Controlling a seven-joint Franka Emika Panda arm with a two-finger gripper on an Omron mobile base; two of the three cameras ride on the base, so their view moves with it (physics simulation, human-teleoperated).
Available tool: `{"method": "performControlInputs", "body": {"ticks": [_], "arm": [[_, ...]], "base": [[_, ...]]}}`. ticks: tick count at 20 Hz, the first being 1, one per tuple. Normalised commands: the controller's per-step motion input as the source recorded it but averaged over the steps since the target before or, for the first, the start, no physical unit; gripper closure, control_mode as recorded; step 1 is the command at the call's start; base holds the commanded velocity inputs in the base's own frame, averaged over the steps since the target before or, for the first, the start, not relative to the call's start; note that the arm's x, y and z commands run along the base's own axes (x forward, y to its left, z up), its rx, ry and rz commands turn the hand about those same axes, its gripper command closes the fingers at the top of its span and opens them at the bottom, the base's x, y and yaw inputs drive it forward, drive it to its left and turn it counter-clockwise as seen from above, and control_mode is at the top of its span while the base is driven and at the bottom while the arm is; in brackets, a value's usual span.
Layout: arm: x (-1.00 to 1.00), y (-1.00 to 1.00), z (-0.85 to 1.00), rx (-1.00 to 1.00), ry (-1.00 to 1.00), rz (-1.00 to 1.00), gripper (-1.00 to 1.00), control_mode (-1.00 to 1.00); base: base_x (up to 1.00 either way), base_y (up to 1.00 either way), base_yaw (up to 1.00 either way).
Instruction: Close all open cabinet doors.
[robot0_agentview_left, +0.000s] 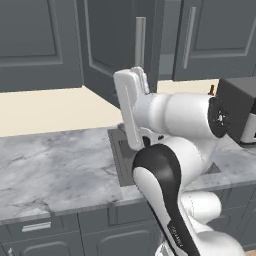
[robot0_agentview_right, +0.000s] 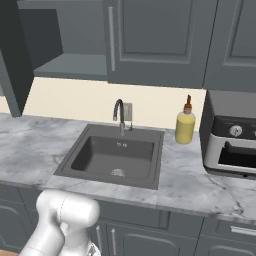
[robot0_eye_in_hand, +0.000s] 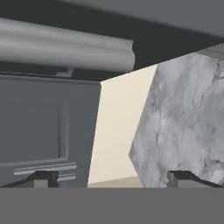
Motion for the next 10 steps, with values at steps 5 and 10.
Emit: {"method": "performControlInputs", "body": {"ticks": [5, 10], "arm": [[0.6, 0.28, 0.0, 0.04, -0.02, -0.25, -1.0, -1.0], [0.54, 0.13, -0.04, 0.0, 0.0, -0.44, -1.0, -1.0]], "base": [[0.0, 0.0, 0.0], [0.0, 0.0, 0.0]]}}
